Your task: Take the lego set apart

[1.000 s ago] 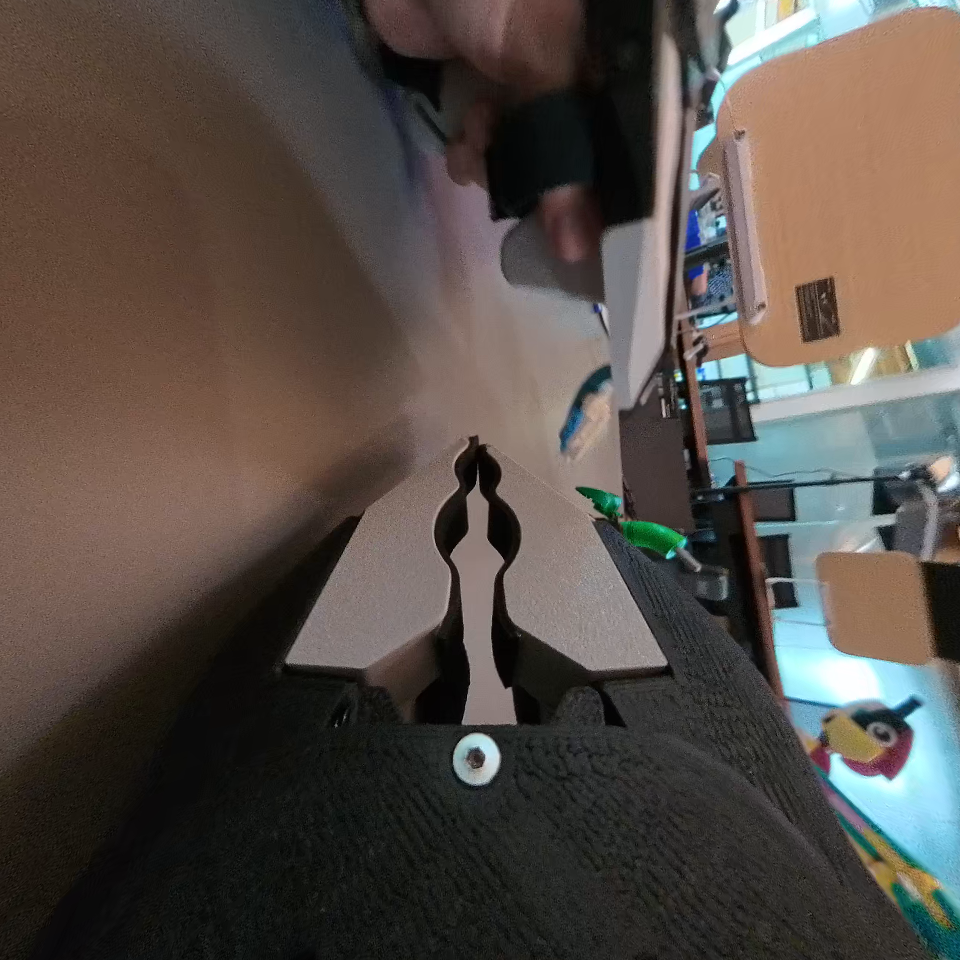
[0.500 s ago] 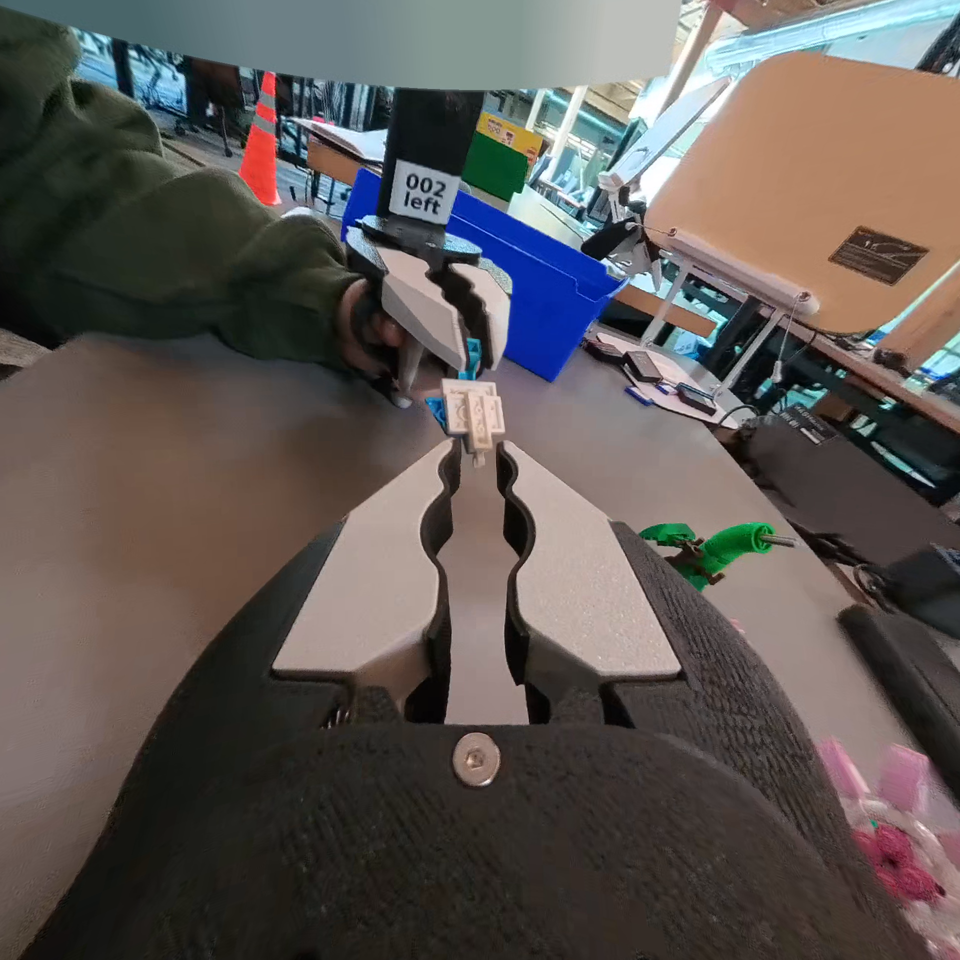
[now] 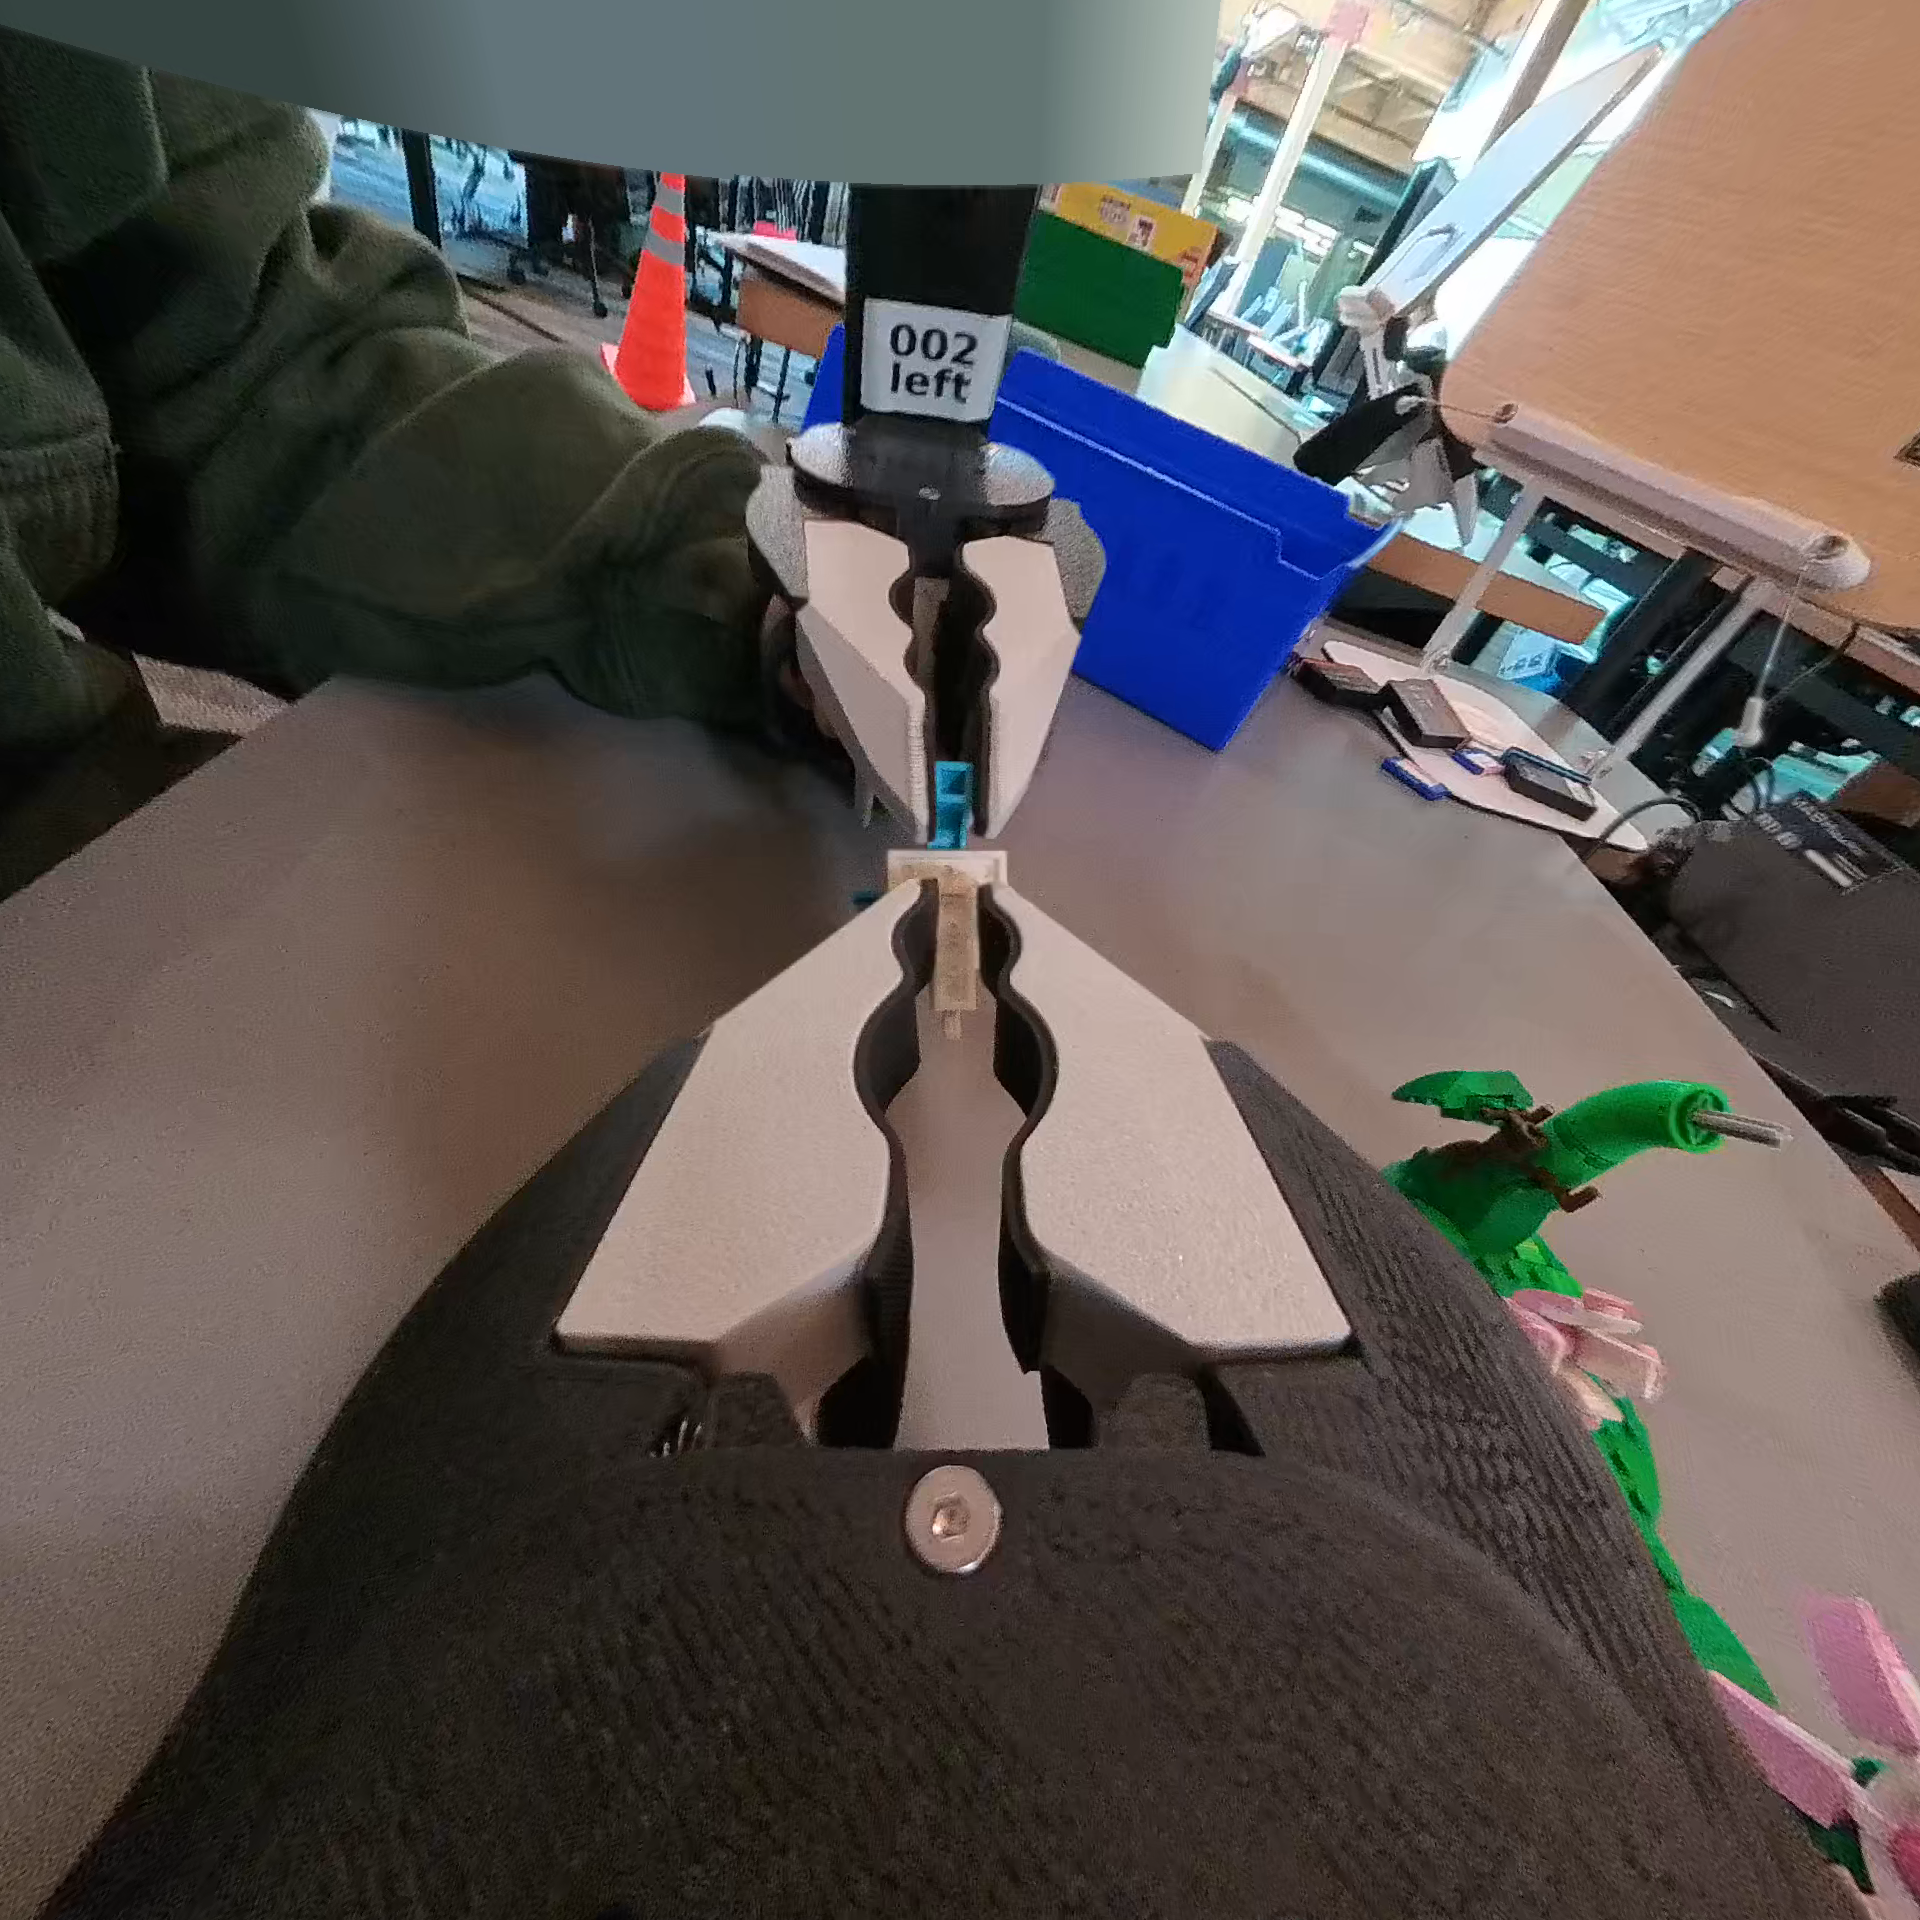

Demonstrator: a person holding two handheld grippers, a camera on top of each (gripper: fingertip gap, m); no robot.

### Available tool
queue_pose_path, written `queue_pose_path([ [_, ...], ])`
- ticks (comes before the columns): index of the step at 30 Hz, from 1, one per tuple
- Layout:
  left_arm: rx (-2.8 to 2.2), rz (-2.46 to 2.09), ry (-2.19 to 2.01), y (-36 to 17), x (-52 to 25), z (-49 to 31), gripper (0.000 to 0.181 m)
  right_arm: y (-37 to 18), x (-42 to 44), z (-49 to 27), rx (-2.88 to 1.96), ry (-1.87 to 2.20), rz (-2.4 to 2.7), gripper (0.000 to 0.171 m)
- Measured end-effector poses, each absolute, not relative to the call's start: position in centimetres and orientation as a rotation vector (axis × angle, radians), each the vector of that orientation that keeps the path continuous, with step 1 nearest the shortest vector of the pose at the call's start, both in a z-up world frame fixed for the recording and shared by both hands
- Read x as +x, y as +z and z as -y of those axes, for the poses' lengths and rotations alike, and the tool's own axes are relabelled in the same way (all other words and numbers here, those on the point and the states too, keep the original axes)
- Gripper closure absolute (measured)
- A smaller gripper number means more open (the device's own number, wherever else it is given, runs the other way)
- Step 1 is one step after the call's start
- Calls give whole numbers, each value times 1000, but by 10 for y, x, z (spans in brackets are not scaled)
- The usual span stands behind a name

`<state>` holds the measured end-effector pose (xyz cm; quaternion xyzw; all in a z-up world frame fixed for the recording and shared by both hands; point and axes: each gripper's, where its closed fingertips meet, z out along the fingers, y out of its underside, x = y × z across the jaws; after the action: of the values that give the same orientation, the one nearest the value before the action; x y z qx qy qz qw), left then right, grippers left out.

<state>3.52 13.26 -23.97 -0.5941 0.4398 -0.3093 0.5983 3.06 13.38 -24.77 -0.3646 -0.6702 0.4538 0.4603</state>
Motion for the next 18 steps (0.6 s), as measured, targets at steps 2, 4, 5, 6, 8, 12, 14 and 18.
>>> queue_pose_path([
  [2,-1388,-1024,-709,-241,34,-133,175,-251,30,-132,-898,1090,1672,168],
  [4,-1399,-1034,-693,-244,35,-134,176,-254,30,-133,-912,1081,1691,167],
  [5,-1403,-1031,-683,-244,34,-135,176,-256,30,-132,-918,1084,1704,160],
  [6,-1411,-1034,-675,-245,34,-135,175,-257,30,-131,-921,1085,1719,158],
  [8,-1416,-1047,-671,-247,34,-135,175,-259,30,-130,-924,1083,1738,158],
  [12,-1427,-1056,-669,-249,35,-135,175,-262,28,-132,-928,1038,1742,162],
  [14,-1428,-1057,-671,-249,35,-135,175,-262,28,-132,-932,1036,1740,162],
  [18,-1435,-1063,-665,-250,35,-135,175,-264,28,-132,-935,1021,1748,162],
])
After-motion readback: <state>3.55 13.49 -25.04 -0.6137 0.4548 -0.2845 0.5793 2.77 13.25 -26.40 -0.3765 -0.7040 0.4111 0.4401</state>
